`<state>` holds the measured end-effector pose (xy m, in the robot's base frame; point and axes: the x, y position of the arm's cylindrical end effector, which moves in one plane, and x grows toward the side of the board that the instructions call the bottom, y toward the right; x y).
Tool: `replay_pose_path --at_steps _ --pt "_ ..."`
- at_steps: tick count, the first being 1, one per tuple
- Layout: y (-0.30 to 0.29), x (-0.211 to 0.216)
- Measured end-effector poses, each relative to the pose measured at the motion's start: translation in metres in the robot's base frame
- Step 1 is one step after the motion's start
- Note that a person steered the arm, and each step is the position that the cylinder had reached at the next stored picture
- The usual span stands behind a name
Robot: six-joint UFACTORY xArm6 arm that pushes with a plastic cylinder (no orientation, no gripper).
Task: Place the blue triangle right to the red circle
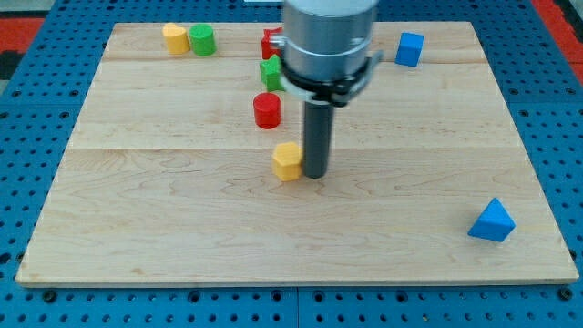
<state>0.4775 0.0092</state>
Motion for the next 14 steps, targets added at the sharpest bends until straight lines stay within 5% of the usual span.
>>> replay_pose_path --at_steps 1,3,4,6,10,14 --pt "-0.009 0.0" --pt "0.112 0.091" --pt "0.21 0.095" --pt "0.254 0.111" --pt "0.154 0.022" --pt "0.151 0.015"
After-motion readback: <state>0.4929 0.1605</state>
